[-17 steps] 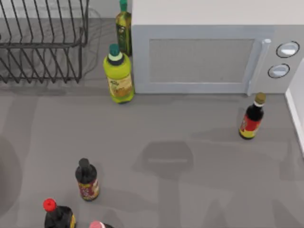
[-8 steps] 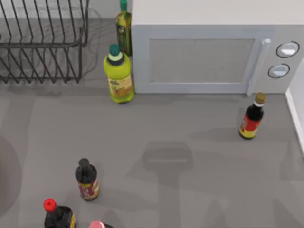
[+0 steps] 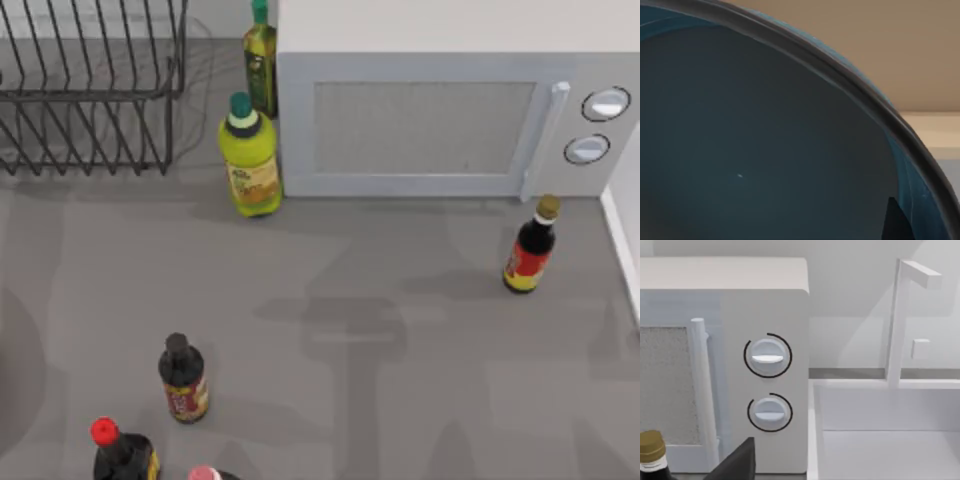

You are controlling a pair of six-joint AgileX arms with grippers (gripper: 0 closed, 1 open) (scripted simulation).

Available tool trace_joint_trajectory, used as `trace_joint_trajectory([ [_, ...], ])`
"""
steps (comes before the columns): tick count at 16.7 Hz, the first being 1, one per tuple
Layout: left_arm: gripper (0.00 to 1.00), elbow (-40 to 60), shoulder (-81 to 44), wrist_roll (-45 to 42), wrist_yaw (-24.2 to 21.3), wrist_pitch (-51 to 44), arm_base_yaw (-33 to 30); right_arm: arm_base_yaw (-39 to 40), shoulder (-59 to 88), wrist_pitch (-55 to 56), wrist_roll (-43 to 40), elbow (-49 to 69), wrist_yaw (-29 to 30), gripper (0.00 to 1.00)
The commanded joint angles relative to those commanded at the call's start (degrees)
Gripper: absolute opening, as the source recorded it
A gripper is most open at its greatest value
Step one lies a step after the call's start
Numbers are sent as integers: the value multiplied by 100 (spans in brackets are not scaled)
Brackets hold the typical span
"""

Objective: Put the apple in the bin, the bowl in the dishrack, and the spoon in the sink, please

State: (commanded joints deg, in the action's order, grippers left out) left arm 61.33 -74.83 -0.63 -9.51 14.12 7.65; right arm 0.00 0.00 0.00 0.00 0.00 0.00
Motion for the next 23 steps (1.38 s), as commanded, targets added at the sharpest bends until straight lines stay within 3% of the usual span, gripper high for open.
trace_joint_trajectory([
  [4,0,-365,-1415,3,171,1951,-190,0,0,0,0,0,0,100],
  [7,0,-656,-2184,-14,283,2914,-313,0,0,0,0,0,0,100],
  [14,0,-841,-2575,-27,346,3346,-382,0,0,0,0,0,0,100],
  [23,68,-841,-2575,-27,346,3346,-382,0,0,0,0,0,0,100],
])
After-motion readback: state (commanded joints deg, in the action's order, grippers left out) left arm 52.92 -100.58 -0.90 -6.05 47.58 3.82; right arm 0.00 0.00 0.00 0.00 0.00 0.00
